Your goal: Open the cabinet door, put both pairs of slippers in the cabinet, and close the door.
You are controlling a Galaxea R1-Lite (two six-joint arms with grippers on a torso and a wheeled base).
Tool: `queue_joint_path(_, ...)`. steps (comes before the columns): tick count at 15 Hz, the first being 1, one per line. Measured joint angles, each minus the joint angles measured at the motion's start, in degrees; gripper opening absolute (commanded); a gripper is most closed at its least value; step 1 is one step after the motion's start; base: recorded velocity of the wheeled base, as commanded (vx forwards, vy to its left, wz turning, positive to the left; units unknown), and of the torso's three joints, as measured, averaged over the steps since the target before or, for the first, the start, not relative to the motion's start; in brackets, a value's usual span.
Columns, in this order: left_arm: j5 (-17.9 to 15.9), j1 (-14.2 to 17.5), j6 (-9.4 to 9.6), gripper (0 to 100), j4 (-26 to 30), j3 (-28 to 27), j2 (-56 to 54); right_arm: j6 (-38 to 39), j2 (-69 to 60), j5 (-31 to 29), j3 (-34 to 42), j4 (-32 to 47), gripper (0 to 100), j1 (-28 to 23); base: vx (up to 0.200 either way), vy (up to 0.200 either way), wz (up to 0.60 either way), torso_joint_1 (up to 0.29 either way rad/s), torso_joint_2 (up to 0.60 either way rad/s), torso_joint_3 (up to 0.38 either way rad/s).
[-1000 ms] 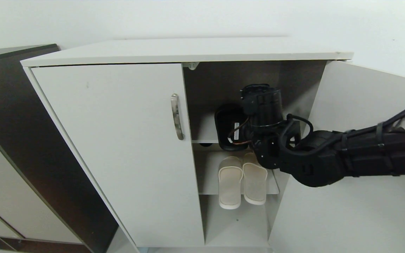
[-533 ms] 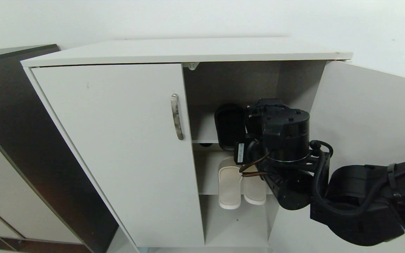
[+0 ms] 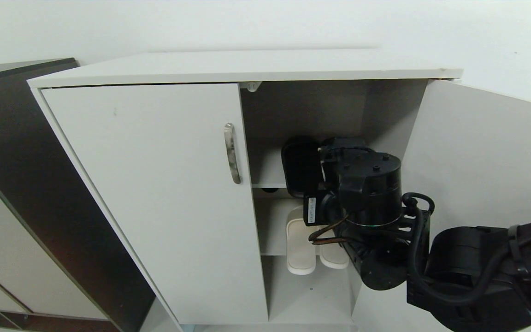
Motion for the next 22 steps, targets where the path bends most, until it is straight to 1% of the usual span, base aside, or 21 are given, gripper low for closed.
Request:
queue_joint_path(13, 0.0, 0.0, -0.16, 0, 0.0, 0.0, 0.0, 0.1, 1.1, 0.0, 1.9, -0.2, 0, -0.2, -0.2, 0.0, 0.0, 0.002, 0.0, 0.003)
queue_joint_path(19, 0.0, 0.0, -0.24, 0, 0.0, 0.0, 0.0, -0.2, 1.4, 0.4, 2.8, -1.9, 0, -1.3, -0.2, 0.0, 0.0, 0.002, 0.0, 0.001)
queue_joint_path(22, 0.0, 0.0, -0.4, 0, 0.0, 0.0, 0.0, -0.1, 1.8, 0.6, 2.9, -2.1, 0, -1.6, 0.0, 0.0, 0.0, 0.0, 0.0, 0.0)
